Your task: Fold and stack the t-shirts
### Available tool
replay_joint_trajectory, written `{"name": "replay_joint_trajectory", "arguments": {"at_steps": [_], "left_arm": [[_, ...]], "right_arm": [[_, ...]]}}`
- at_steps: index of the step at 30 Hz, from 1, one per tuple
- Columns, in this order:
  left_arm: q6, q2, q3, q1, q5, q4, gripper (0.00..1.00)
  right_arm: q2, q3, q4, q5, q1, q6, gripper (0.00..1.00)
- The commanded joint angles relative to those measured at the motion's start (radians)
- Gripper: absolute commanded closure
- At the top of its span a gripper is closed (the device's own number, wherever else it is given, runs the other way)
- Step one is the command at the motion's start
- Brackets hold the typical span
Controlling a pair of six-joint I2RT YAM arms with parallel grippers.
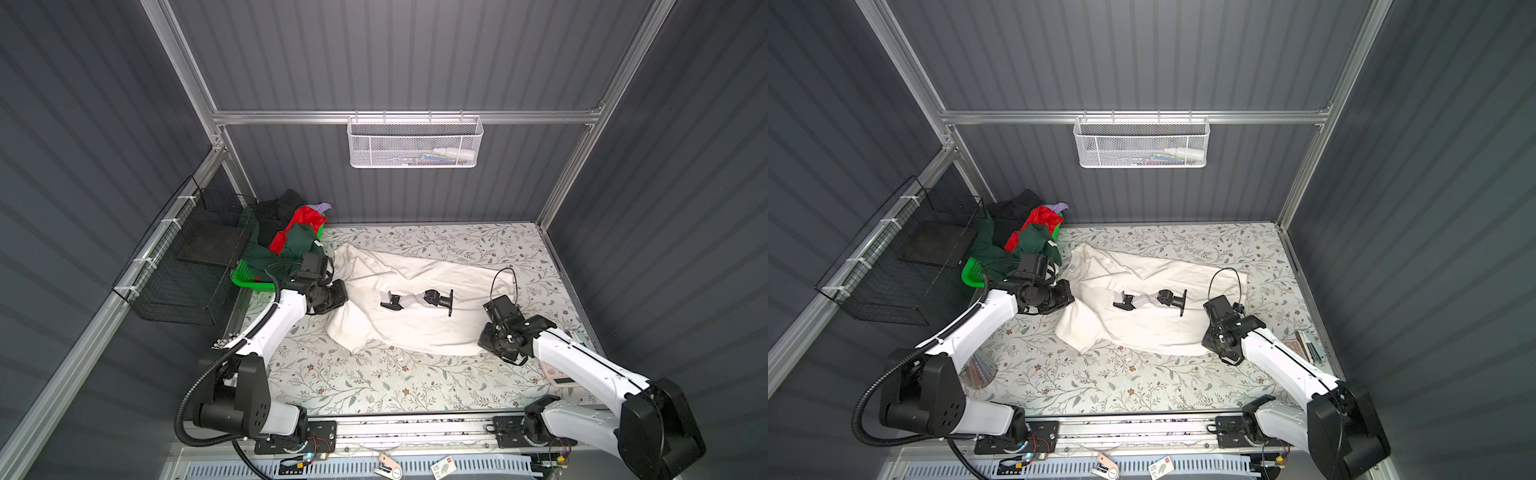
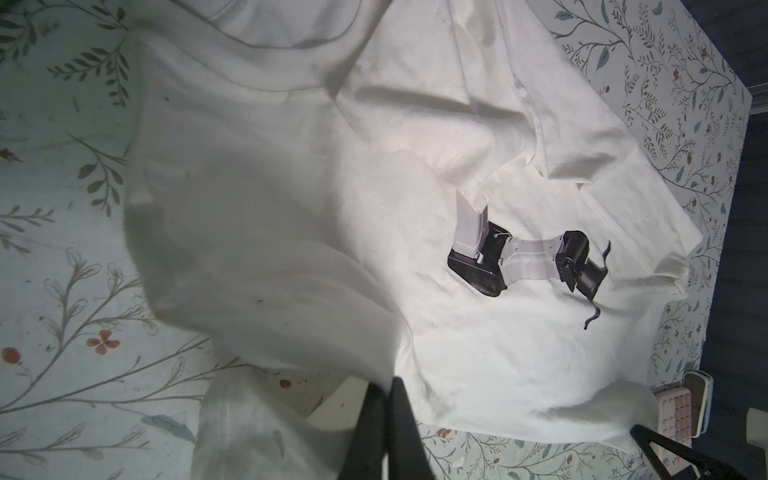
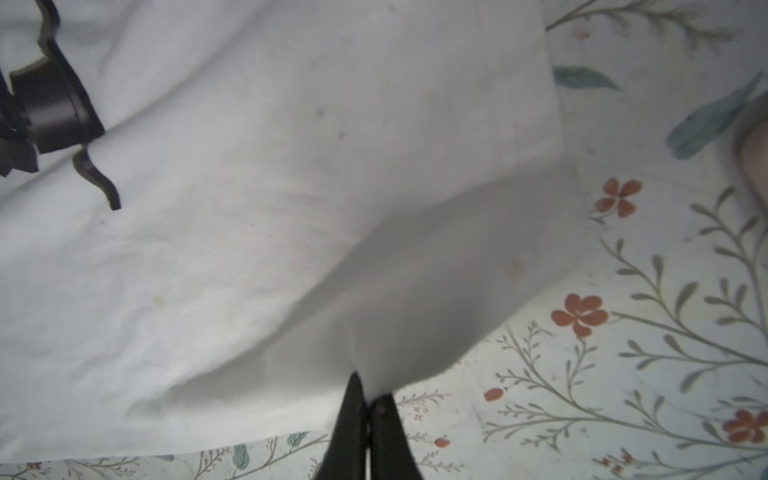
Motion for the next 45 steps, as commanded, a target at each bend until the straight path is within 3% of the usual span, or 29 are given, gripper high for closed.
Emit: {"name": "replay_joint_trajectory", "arguments": {"at_steps": [1, 14, 24, 30, 45], "left_arm": [[0.0, 0.05, 0.05, 0.004, 0.051, 0.0, 1.0], [0.0, 0.187, 0.181, 0.032, 0.098, 0.023, 1.0], [-0.031, 0.221, 0.232, 0.077, 0.108, 0.03, 1.0], [-0.029, 0.281, 0.31, 0.088, 0.147, 0.012, 1.0], [-0.029, 0.406, 0.439, 0.093, 0.123, 0.013, 1.0]], "right_arm": [[0.03, 0.035, -0.016, 0.008, -0.014, -0.034, 1.0], [0.153, 0.121, 0.016, -0.083, -0.084, -0.11, 1.0], [0.185, 0.184, -0.044, -0.046, -0.1, -0.137, 1.0], [0.228, 0.218, -0.031, -0.069, -0.148, -0.164, 1.0], [0.357, 0.323, -0.006, -0.107, -0.22, -0.227, 1.0]]}}
